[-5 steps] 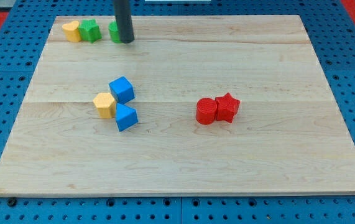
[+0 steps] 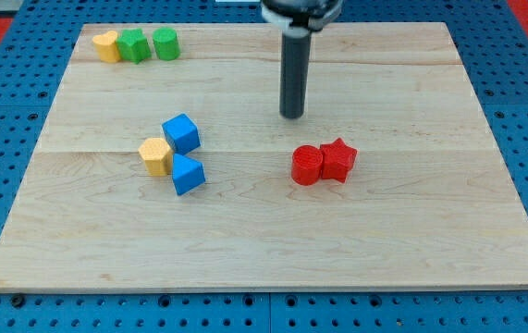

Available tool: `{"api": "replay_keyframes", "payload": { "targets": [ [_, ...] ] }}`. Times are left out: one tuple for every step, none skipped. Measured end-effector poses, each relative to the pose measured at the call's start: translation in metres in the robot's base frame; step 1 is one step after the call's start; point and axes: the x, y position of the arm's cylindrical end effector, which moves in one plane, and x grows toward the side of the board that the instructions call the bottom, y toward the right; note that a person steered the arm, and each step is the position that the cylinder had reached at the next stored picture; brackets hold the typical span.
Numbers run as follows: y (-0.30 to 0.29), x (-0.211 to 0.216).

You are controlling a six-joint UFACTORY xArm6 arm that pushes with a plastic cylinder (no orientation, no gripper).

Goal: Move the blue cube below the green star

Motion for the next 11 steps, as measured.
{"api": "replay_keyframes", "payload": {
  "targets": [
    [-0.041,0.032],
    [-0.119,0.032],
    [-0.191,0.032],
    [-0.206,0.023],
    [-0.180,-0.006],
    [-0.173,-0.006],
    [-0.120,-0.004],
    [-0.131,-0.020],
    [-0.173,-0.029],
    [-0.191,-0.059],
    [-0.197,-0.086]
  ]
}}
